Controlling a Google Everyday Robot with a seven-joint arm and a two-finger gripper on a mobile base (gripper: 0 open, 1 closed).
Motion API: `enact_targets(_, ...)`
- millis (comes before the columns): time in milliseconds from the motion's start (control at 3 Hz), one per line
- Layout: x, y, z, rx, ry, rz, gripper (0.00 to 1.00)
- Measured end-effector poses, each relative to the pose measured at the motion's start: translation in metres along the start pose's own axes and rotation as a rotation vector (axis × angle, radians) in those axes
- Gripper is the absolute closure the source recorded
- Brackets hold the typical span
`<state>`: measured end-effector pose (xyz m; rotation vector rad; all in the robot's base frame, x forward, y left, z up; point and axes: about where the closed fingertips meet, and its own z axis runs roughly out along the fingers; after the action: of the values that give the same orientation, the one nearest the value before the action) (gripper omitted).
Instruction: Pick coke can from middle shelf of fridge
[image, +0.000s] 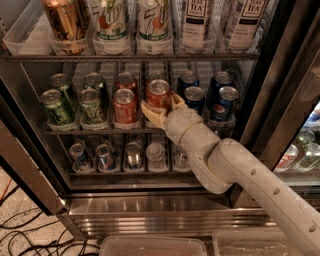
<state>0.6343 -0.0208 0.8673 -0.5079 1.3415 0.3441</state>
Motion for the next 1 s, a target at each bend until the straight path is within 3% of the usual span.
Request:
enact_targets(667,-0.033,0.010,-0.008,-0.086,-0.020,-0.036,1.00)
enact_targets(1000,-0.031,0.023,-0.033,-0.155,0.013,-0.015,1.00)
